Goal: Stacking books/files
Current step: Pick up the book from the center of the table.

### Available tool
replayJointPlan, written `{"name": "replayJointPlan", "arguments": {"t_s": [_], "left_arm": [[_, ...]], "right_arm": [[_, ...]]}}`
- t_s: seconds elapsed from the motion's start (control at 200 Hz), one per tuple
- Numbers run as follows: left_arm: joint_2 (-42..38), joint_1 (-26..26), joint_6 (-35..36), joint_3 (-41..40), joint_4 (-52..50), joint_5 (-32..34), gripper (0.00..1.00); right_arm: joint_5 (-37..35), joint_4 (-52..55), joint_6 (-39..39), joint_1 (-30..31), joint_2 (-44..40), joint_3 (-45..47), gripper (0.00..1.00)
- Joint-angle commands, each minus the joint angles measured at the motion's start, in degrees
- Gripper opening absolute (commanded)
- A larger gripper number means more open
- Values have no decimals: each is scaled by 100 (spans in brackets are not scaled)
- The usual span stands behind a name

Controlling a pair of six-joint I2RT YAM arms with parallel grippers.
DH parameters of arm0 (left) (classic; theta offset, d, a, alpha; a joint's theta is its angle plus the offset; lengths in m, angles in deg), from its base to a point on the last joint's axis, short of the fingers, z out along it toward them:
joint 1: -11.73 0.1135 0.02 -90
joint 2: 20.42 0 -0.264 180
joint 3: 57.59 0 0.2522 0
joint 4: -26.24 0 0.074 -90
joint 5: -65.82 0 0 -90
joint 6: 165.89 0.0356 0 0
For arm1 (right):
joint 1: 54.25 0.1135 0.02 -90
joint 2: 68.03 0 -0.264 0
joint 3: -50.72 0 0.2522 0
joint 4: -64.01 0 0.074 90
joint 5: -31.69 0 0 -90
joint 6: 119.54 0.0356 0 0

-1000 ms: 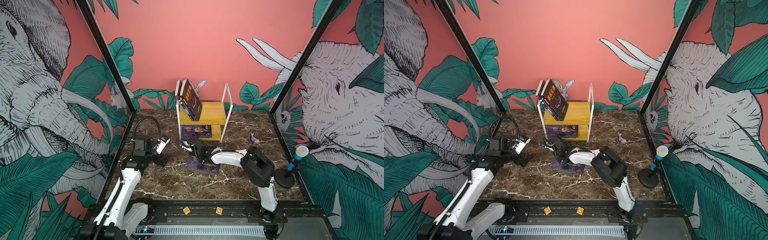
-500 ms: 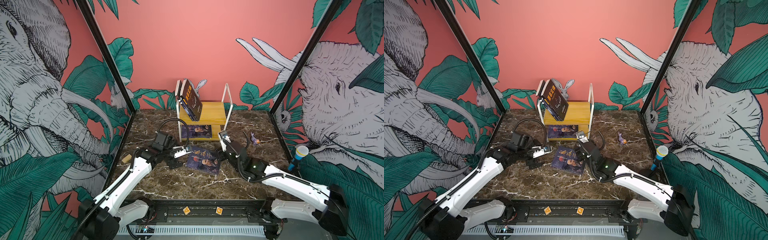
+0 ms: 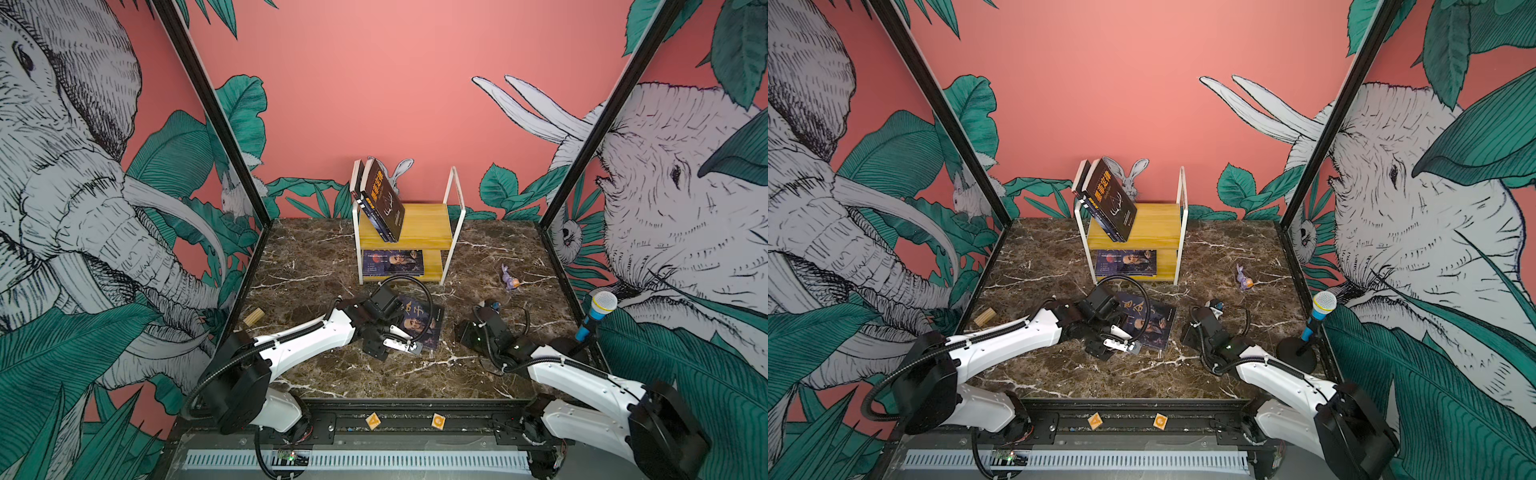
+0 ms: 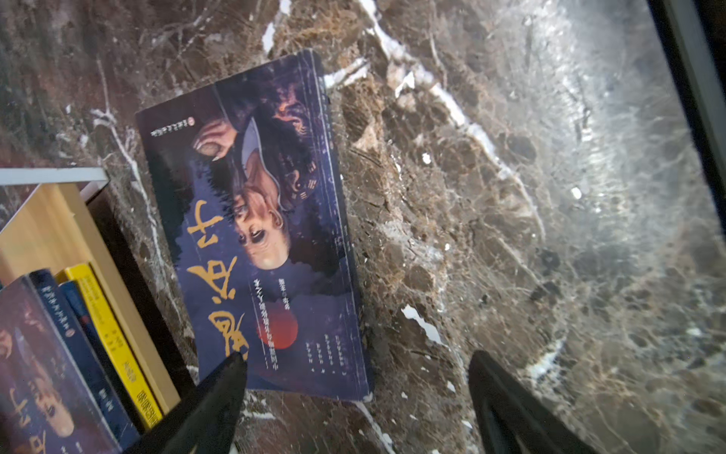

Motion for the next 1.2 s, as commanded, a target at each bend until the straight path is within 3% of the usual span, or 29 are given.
{"name": "replayJointPlan", "arguments": {"t_s": [0.0, 0.145, 0.33, 0.425, 0.555, 0.855, 1.05, 1.195], "left_arm": [[190, -17, 361, -14, 301, 26, 86], [474, 177, 342, 279, 30, -103, 77], [621, 948, 56, 803, -925, -712, 65], [648, 1299, 39, 677, -937, -731, 48], [816, 1490, -135, 525, -463, -660, 15], [1467, 1528, 103, 593, 125, -247, 13], [1622, 1576, 370, 415, 204, -8, 6], [1698, 1574, 412, 214, 286, -22, 5]], "right_arm": [[601, -1022, 701, -126, 359, 49, 53], [1046, -1599, 824, -211, 1029, -81, 49], [1296, -1950, 883, -220, 1412, -146, 49], [1330, -2001, 908, -220, 1451, -114, 49], [1396, -2076, 911, -228, 1537, -113, 49], [1355, -2228, 1081, -263, 1614, 49, 49], [1420, -2297, 1094, -264, 1752, 93, 49], [1603, -2800, 1156, -264, 2138, 53, 49]]}}
